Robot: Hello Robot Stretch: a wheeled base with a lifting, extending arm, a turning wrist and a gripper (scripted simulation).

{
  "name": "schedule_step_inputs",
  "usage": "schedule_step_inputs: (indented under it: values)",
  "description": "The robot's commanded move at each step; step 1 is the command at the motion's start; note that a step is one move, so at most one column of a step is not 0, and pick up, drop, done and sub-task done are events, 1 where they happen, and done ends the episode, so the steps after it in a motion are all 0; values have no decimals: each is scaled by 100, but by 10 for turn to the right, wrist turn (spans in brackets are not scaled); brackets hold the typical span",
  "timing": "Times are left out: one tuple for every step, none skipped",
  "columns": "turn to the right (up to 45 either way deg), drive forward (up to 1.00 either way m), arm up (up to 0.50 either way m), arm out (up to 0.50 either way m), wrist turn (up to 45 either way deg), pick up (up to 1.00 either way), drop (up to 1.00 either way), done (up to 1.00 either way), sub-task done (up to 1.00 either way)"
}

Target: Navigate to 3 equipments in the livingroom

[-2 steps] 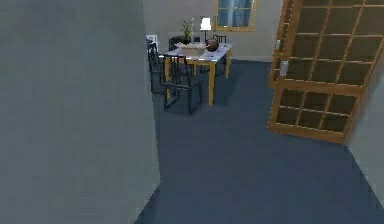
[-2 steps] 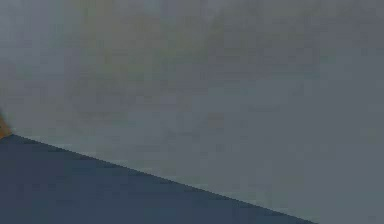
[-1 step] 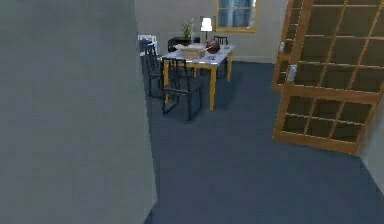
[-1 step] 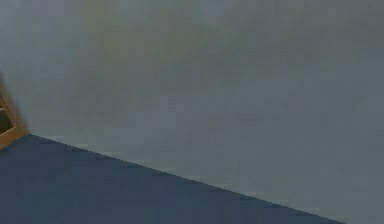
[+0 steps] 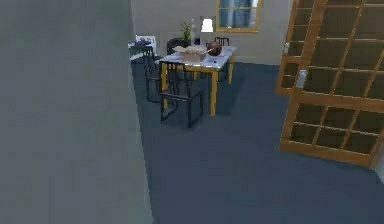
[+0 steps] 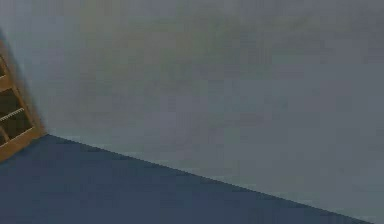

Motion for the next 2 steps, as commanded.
schedule_step_inputs:
  values:
    - [450, 0, 0, 0, 0, 0, 0, 0, 0]
    - [450, 0, 0, 0, 0, 0, 0, 0, 0]
